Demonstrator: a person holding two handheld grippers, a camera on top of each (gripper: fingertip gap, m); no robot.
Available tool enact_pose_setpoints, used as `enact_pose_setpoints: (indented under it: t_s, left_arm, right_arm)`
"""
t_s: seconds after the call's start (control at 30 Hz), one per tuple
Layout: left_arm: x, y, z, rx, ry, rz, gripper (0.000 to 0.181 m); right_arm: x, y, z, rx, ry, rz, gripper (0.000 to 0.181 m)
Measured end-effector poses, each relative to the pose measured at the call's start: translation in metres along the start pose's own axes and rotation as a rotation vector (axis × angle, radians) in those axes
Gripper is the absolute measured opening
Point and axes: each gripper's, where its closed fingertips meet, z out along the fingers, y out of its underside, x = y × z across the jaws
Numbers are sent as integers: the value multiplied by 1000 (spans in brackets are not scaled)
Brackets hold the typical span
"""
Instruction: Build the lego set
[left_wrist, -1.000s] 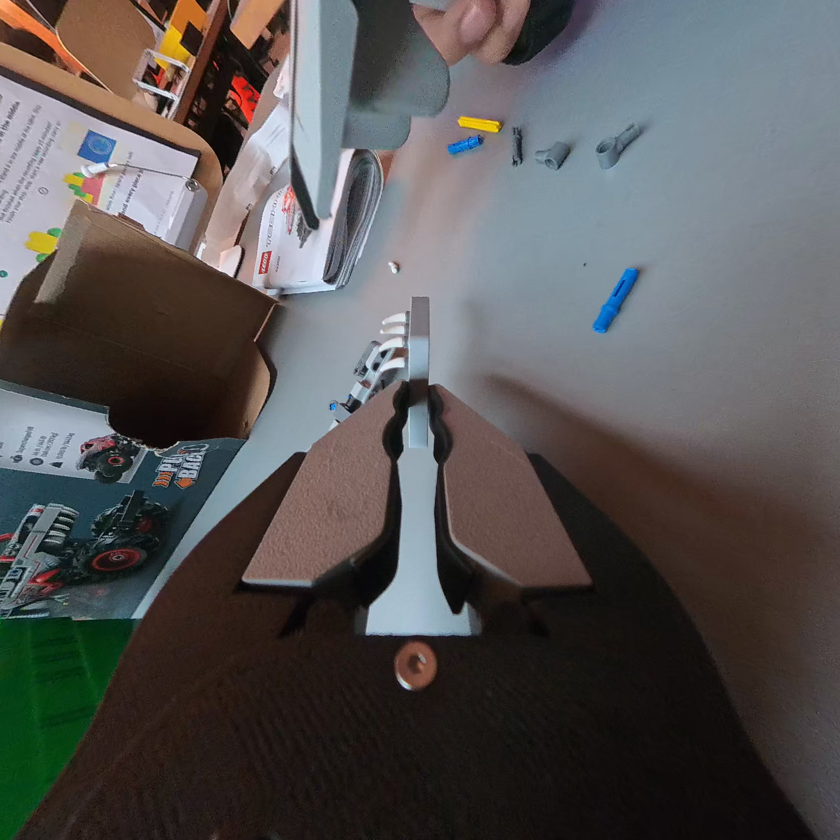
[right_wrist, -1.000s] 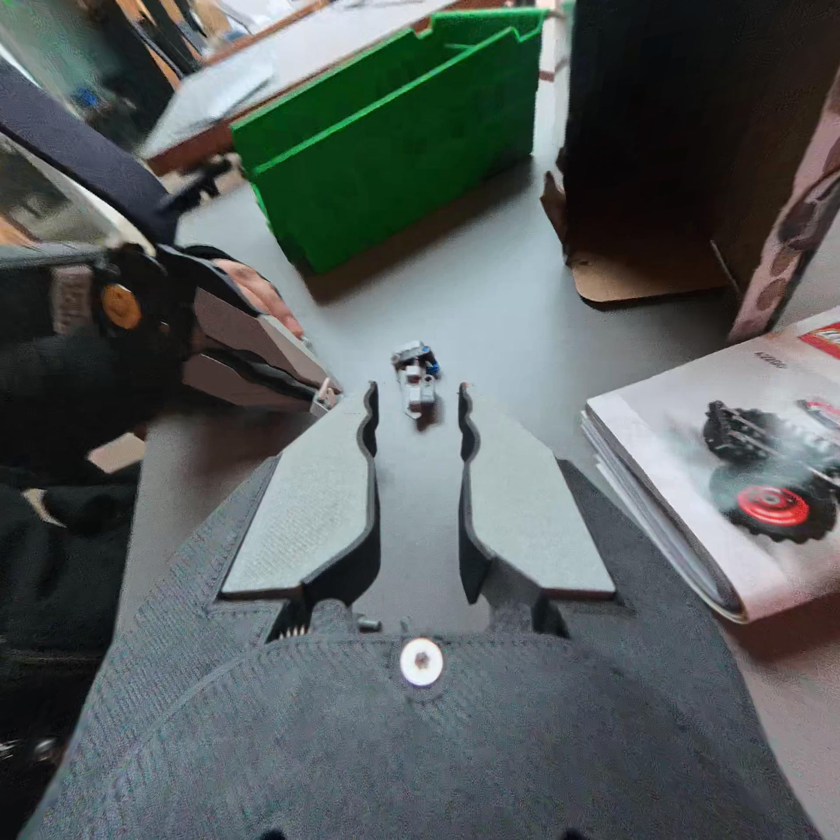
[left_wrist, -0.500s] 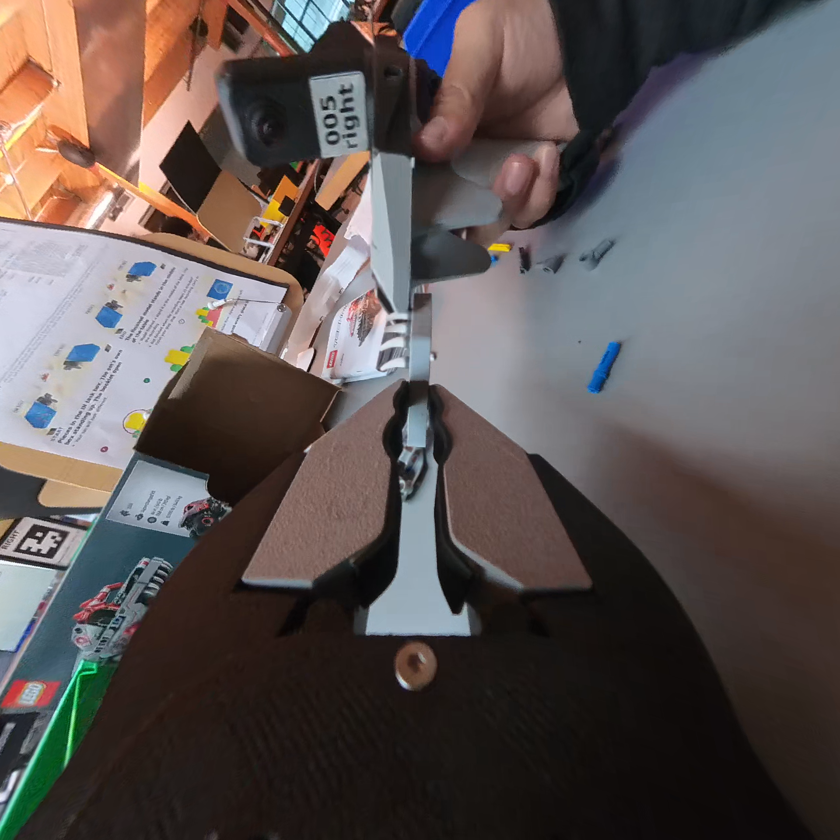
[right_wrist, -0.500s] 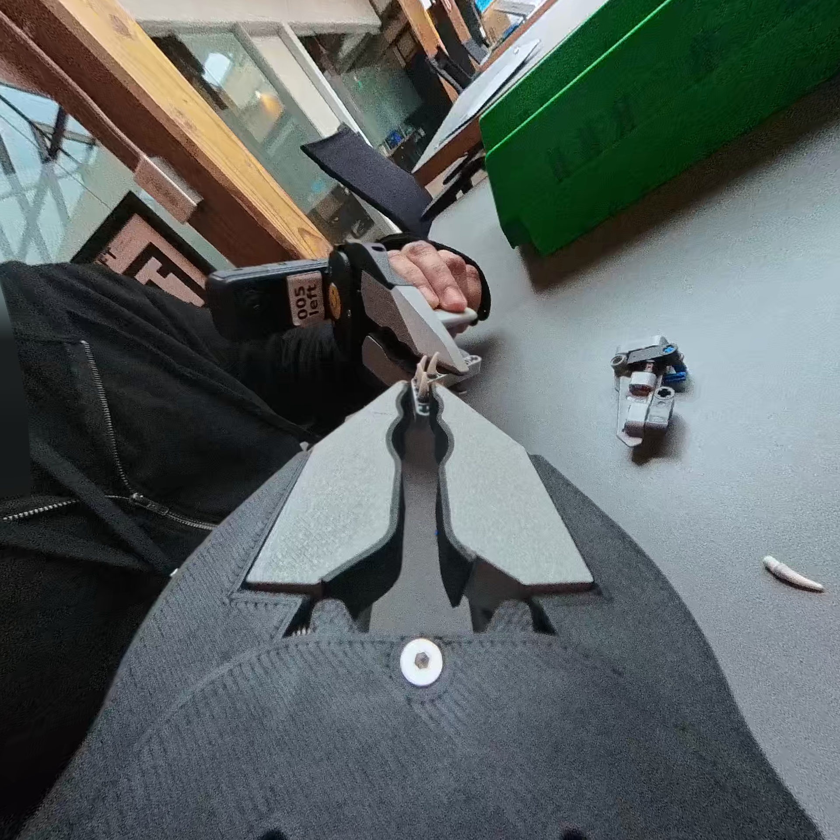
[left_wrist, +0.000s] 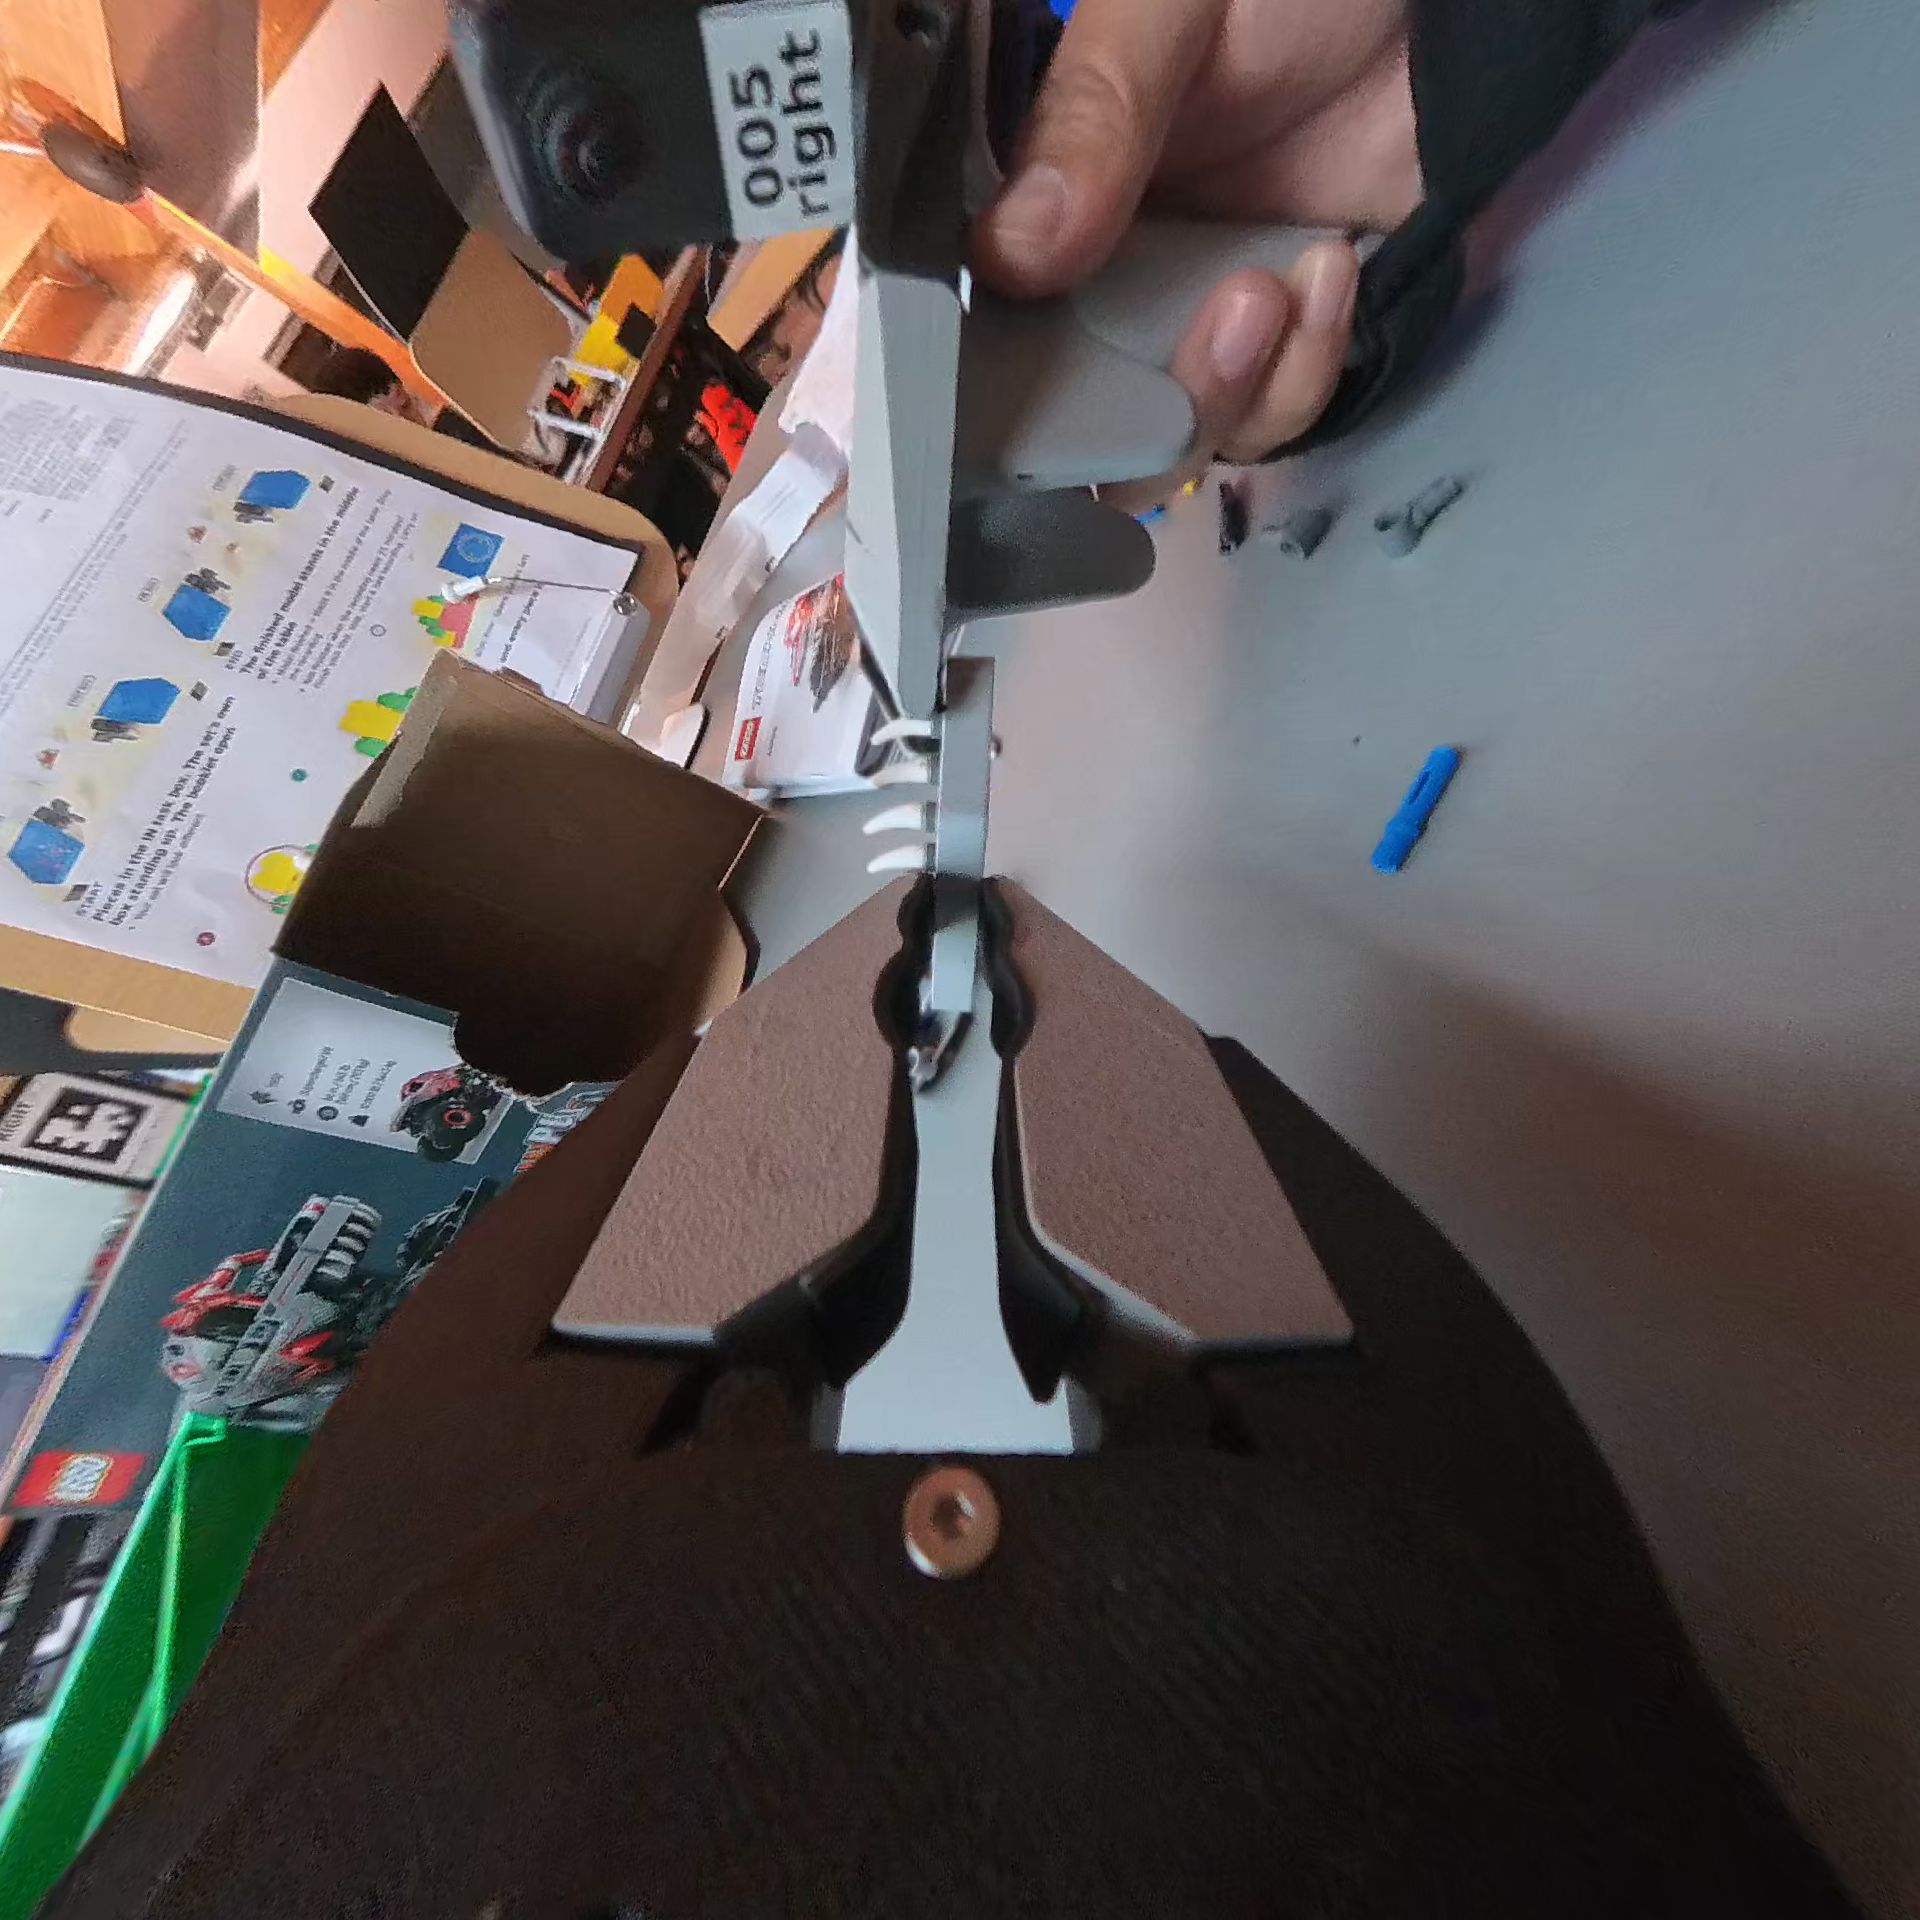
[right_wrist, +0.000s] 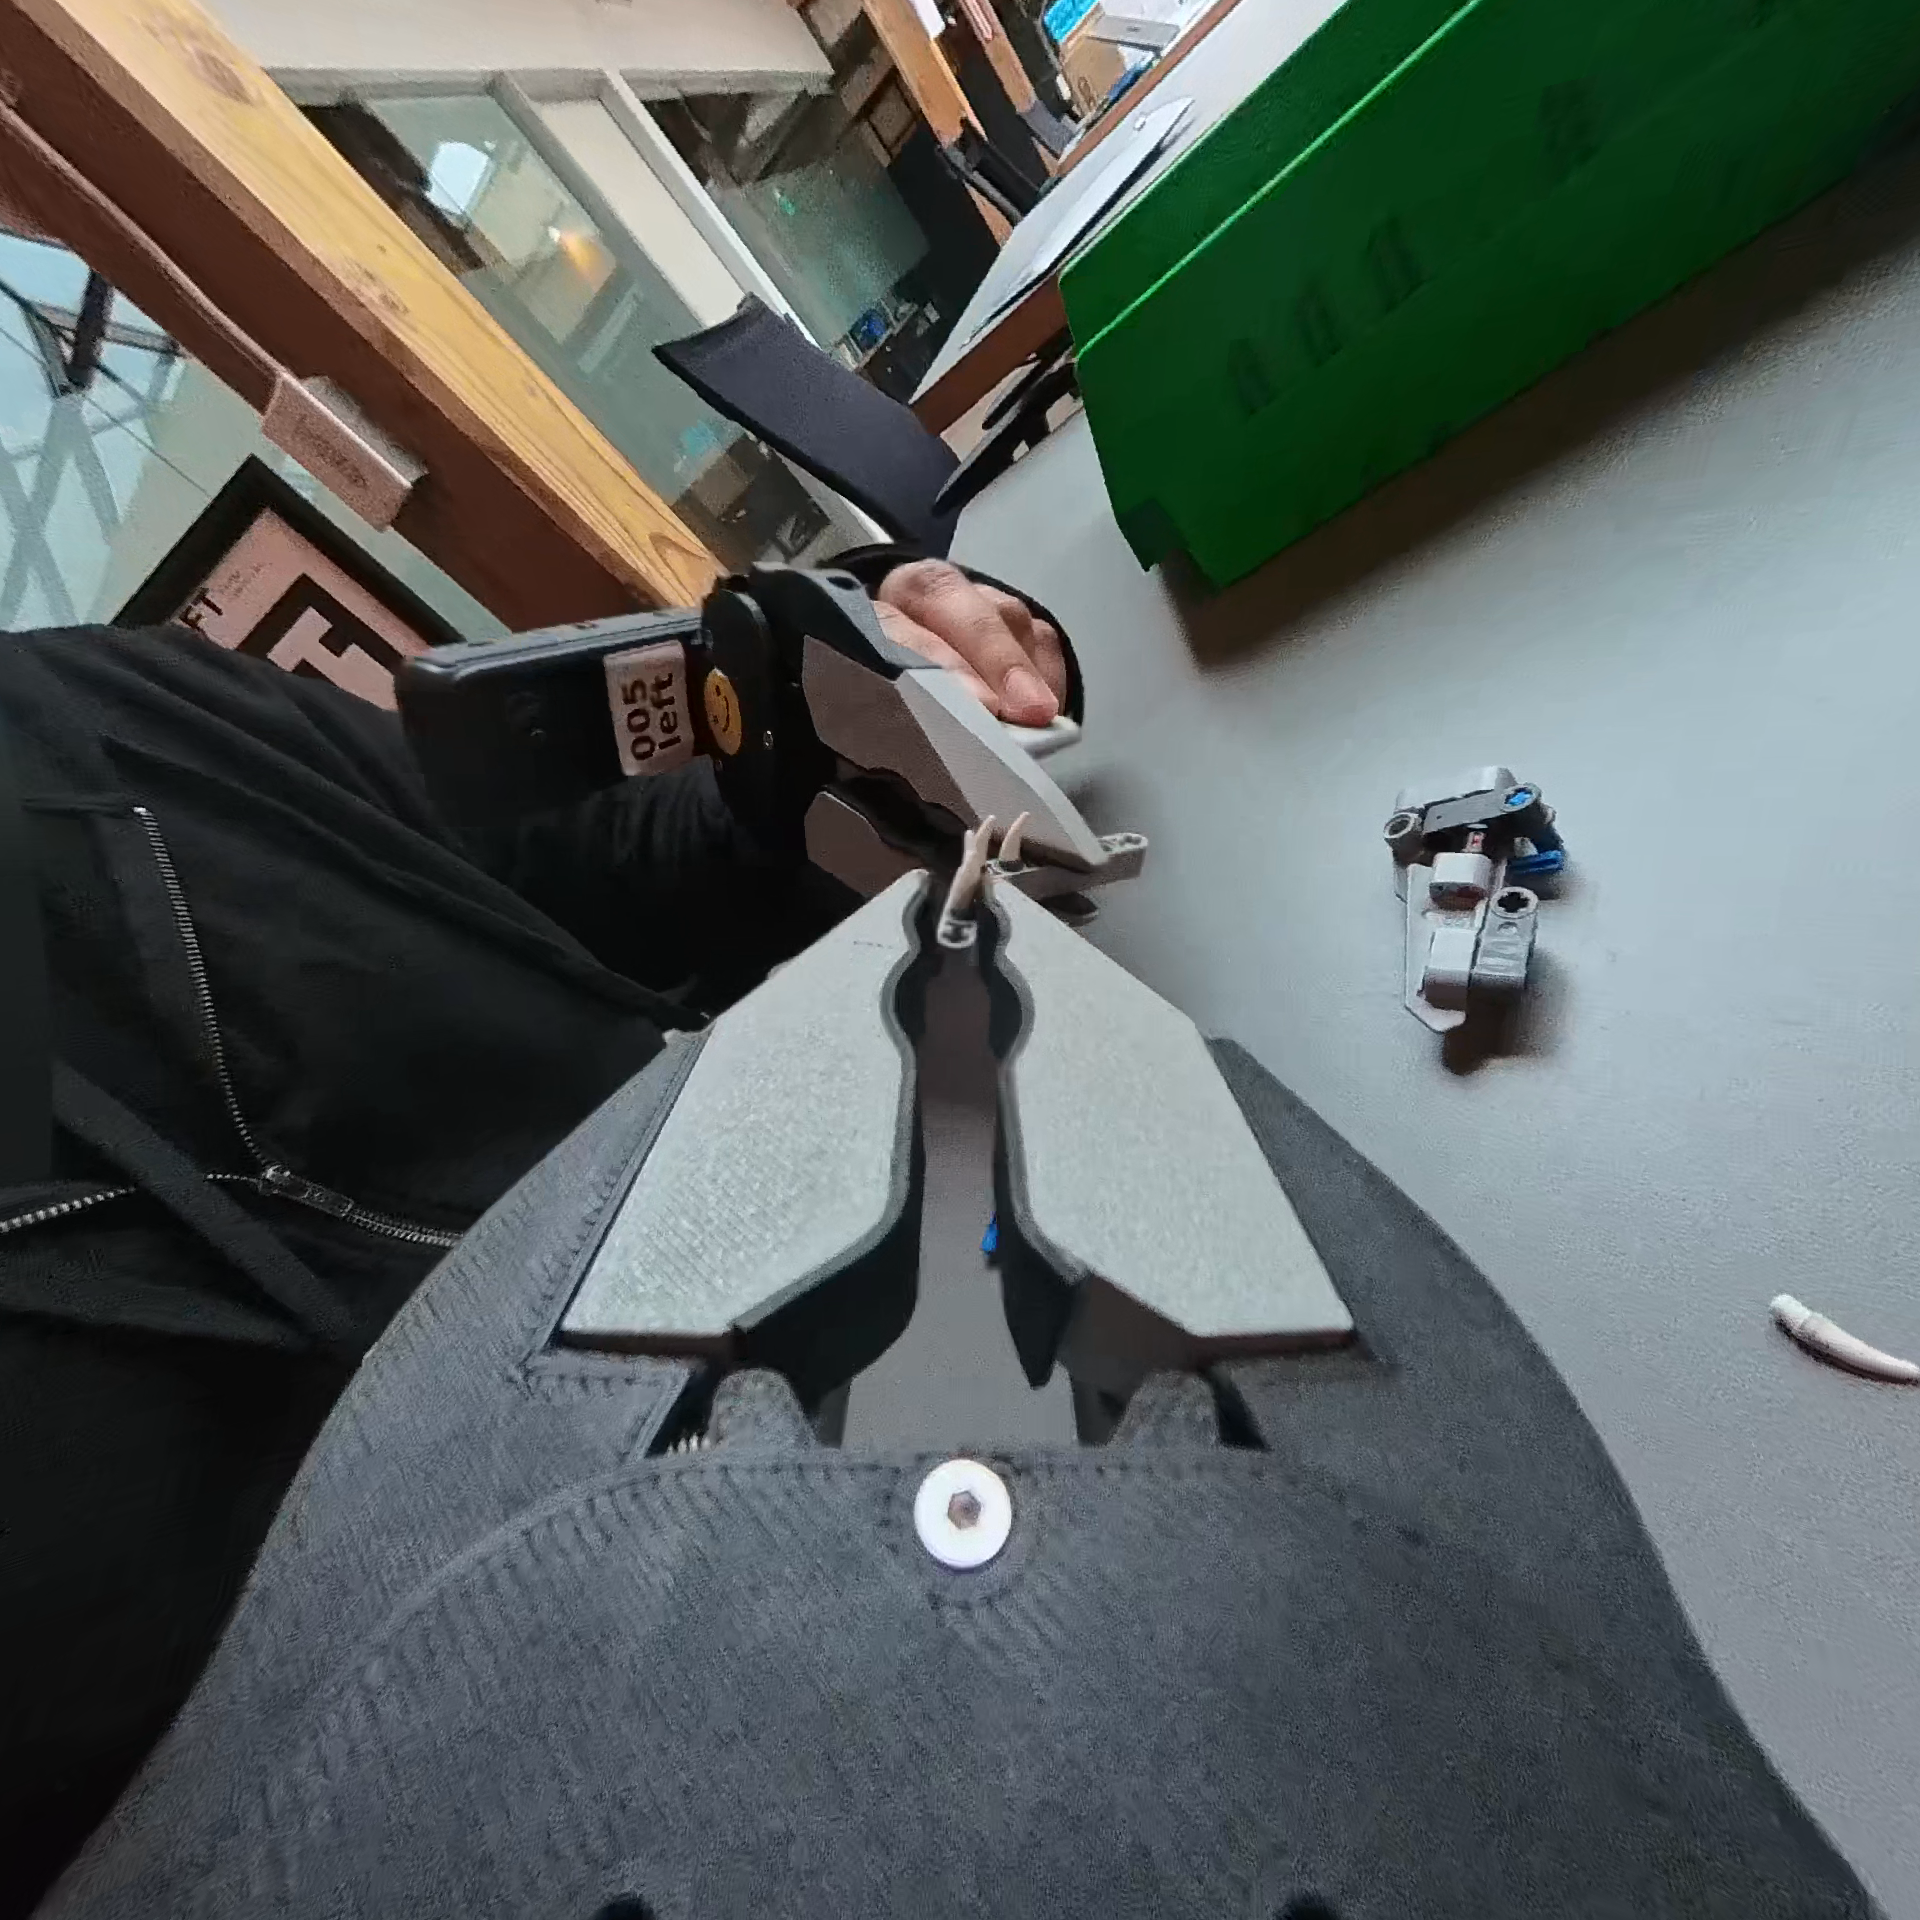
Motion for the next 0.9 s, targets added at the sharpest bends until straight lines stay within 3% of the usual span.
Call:
enact_pose_setpoints:
  t_s: [0.03, 0.27, 0.4, 0.47, 0.53, 0.63, 0.8, 0.87, 0.9]
  left_arm:
    - [1, 0, 0, -12, -4, 23, 6]
    - [7, 3, 3, -52, 13, 63, 6]
    - [7, 1, 2, -50, -3, 114, 8]
    - [40, -5, 2, 2, 158, 178, 6]
    - [41, -7, 7, -51, 76, 304, 7]
    - [15, -1, 6, -53, 28, 133, 6]
    - [6, 13, 9, -99, -1, 100, 6]
    - [10, 19, 11, -126, 19, 102, 6]
    - [10, 22, 12, -142, 19, 110, 6]
  right_arm:
    - [0, 2, 1, -10, 3, -2, 1]
    - [9, 6, -1, -76, 105, -73, 0]
    - [12, -8, 0, 52, 97, -22, 0]
    - [9, -41, -15, 254, 62, 9, 0]
    - [17, -52, -30, 306, 117, -10, 0]
    - [43, -19, -25, 106, 275, -9, 0]
    - [68, 11, -23, -113, 440, -63, 0]
    - [77, 20, -23, -178, 483, -41, 26]
    - [76, 21, -22, -189, 486, -59, 28]
